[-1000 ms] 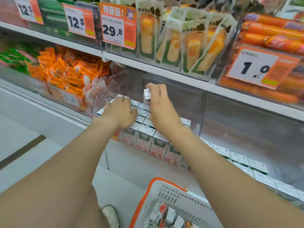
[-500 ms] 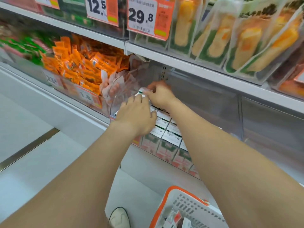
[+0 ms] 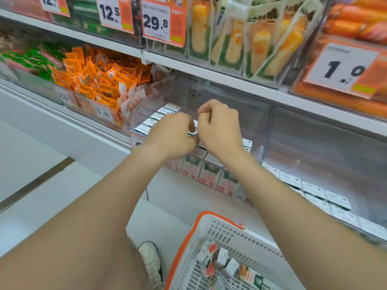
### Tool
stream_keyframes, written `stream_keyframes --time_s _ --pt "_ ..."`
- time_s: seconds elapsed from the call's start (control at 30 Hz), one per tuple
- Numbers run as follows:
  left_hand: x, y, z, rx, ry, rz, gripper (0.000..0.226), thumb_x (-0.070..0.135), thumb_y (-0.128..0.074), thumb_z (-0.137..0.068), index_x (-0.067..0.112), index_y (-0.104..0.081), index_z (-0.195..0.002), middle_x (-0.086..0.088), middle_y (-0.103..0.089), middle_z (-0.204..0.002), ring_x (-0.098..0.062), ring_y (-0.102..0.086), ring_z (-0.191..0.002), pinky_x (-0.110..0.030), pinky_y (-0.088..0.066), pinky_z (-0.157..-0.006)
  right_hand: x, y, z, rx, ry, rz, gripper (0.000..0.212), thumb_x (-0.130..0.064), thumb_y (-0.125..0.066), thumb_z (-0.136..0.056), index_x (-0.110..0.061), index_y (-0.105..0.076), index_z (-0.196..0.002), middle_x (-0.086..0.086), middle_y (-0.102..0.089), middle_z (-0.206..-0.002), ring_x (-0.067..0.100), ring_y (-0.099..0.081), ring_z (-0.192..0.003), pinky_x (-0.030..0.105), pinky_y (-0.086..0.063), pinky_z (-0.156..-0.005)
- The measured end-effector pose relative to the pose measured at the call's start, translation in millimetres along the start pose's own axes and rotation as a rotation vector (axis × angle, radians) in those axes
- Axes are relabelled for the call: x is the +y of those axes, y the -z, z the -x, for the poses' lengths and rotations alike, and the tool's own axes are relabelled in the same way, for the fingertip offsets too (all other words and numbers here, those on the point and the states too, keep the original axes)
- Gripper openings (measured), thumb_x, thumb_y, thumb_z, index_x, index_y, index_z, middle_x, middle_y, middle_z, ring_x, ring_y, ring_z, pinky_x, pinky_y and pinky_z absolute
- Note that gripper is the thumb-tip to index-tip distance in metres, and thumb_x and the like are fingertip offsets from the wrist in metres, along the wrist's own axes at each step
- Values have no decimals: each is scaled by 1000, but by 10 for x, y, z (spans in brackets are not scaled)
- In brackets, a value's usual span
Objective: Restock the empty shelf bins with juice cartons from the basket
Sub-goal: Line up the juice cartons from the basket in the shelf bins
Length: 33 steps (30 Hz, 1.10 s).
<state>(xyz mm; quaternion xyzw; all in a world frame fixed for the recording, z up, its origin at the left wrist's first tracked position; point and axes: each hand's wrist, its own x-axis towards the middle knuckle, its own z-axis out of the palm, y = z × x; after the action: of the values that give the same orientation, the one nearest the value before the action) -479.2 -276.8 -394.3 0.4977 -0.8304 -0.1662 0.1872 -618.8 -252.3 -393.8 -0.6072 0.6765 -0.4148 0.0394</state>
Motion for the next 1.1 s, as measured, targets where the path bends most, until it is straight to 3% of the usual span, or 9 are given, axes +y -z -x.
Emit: stream_keyframes --time_s 0.1,0.27,0.4,0.5,0.67,0.8,0.87,0.97,1.1 --pt "296 52 404 -45 -11 91 21 39 -57 -62 22 -69 -64 3 -69 -63 -22 -65 -72 -36 -57 -65 14 410 686 57 128 -4 29 -20 -41 -82 -16 -70 -84 1 -72 -77 29 -65 -76 41 -53 -69" --pt "637 -271 890 -619 -109 -24 23 29 -62 -87 13 -74 -77 -5 -75 -68 -27 -73 -64 -39 -63 -60 554 656 1759 10 234 100 24 -21 -43 -80 -14 -62 -68 1 -60 -63 27 -54 -57 38 -44 -52" --pt "702 -1109 957 -743 -238 -234 22 25 -55 -95 12 -71 -89 -9 -71 -89 -26 -57 -75 -35 -51 -72 1181 528 2326 -364 65 222 36 -29 -33 -83 -17 -65 -72 4 -65 -68 29 -57 -62 41 -50 -55" --pt "646 -1703 1057 -857 -288 -404 26 23 -48 -100 13 -72 -102 -8 -71 -105 -30 -65 -92 -39 -56 -81 1632 361 2562 -650 -97 339 31 -24 -40 -81 -18 -71 -83 11 -70 -79 34 -65 -74 42 -57 -64" --pt "386 -2463 1243 -1000 -291 -541 15 8 -47 -102 9 -63 -104 -8 -63 -101 -29 -62 -88 -42 -51 -73 2289 52 2984 -871 -272 372 26 -13 -48 -88 -6 -73 -93 18 -72 -90 36 -67 -81 47 -60 -74" --pt "54 -2971 1467 -1083 -216 -525 28 5 -53 -101 9 -61 -128 -13 -64 -123 -31 -67 -103 -41 -53 -82 2629 -227 3378 -1112 -237 365 13 -9 -51 -93 -9 -64 -92 14 -64 -92 31 -60 -81 47 -59 -78" --pt "-109 -3220 1618 -1119 -206 -500 24 8 -57 -100 11 -63 -123 -12 -65 -122 -29 -67 -99 -40 -55 -83 2731 -366 3576 -1218 -216 367 12 -10 -55 -92 -10 -67 -91 10 -64 -91 31 -64 -82 48 -60 -79" --pt "-236 -3505 1827 -1183 -208 -518 11 4 -61 -96 11 -61 -103 -10 -63 -106 -30 -68 -89 -43 -58 -79 2747 -509 3789 -1318 -202 343 27 -28 -67 -95 -8 -70 -114 10 -70 -110 31 -68 -96 46 -60 -85" --pt "-232 -3802 2062 -1289 -220 -547 6 8 -68 -96 9 -62 -95 -9 -63 -98 -24 -59 -76 -35 -50 -68 2673 -664 4059 -1433 -65 429 27 -36 -73 -90 -10 -66 -94 7 -66 -90 29 -66 -81 36 -53 -65"
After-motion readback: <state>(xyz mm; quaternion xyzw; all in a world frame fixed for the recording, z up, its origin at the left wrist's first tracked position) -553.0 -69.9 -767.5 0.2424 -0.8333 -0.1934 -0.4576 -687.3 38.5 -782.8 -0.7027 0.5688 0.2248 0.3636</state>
